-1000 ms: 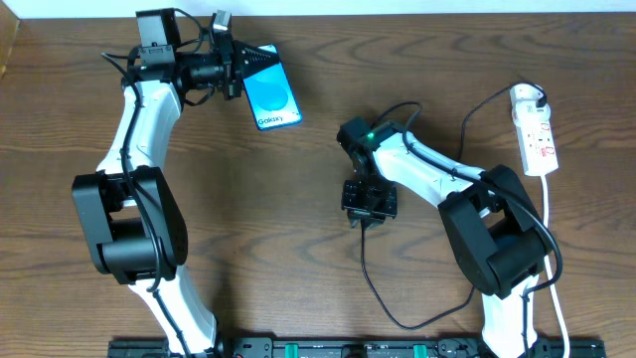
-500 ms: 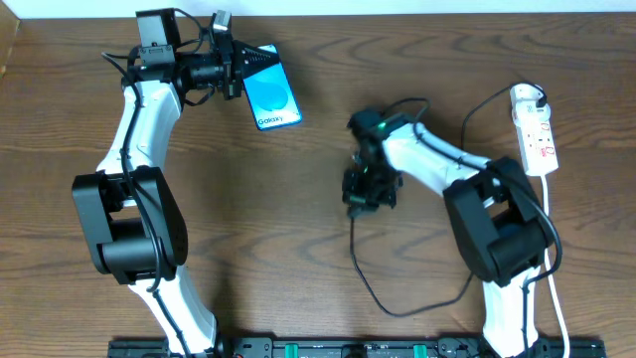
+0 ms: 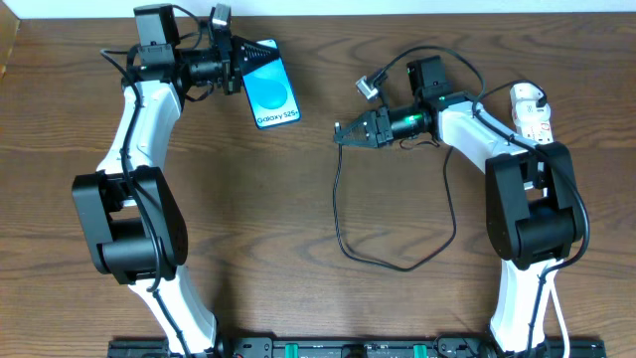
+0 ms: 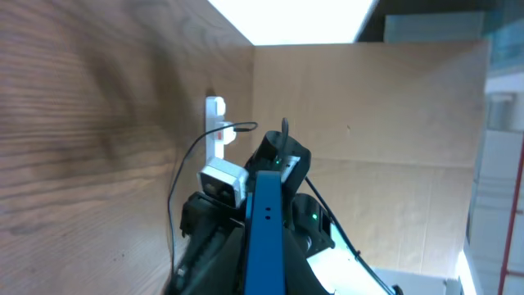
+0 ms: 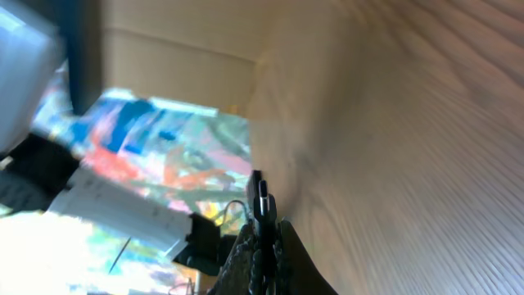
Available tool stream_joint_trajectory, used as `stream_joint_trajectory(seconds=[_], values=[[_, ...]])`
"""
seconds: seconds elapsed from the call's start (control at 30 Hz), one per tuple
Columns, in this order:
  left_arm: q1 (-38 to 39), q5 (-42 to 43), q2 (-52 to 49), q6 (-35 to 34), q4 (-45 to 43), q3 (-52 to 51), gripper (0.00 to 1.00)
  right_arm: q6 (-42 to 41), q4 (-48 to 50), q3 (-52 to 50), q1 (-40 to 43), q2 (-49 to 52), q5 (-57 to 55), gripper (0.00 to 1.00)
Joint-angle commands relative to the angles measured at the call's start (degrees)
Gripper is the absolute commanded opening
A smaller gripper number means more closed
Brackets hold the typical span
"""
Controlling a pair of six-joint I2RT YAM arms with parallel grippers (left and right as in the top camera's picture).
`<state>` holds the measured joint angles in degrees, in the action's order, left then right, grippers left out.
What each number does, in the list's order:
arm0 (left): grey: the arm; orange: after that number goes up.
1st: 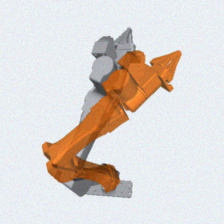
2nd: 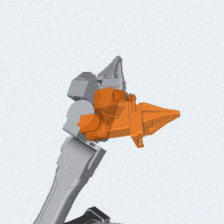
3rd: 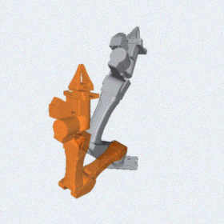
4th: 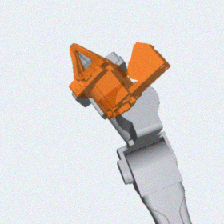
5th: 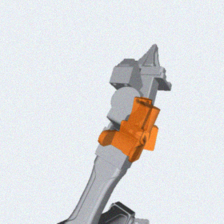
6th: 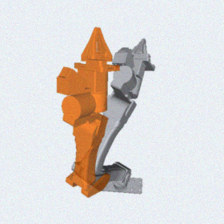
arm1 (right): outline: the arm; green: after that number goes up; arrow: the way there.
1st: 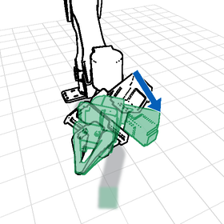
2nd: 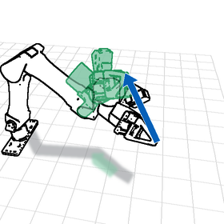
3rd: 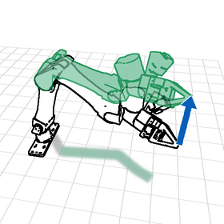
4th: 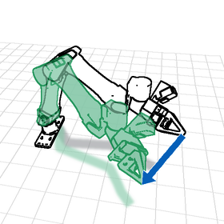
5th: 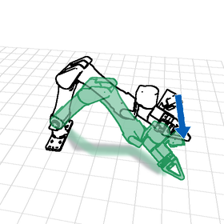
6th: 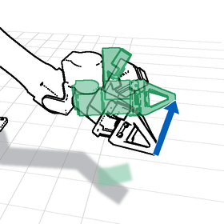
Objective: Plug charger to phone and switch on socket
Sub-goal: 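Lift the connector with the right gripper toward the phone's bottom port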
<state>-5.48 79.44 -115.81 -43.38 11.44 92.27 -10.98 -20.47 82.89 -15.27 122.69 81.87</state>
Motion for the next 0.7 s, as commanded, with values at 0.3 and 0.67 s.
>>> stream_joint_trajectory(seconds=[0.3,0.67], values=[[-0.3,9.9,1.4,0.5,-14.2,0.3,0.07,3.6,10.0,0.7,-2.5,0.2,7.7,0.01],[-0.2,-2.0,1.4,-3.5,-18.4,0.3,0.07,-10.1,24.7,0.7,-5.6,0.2,7.7,0.01]])
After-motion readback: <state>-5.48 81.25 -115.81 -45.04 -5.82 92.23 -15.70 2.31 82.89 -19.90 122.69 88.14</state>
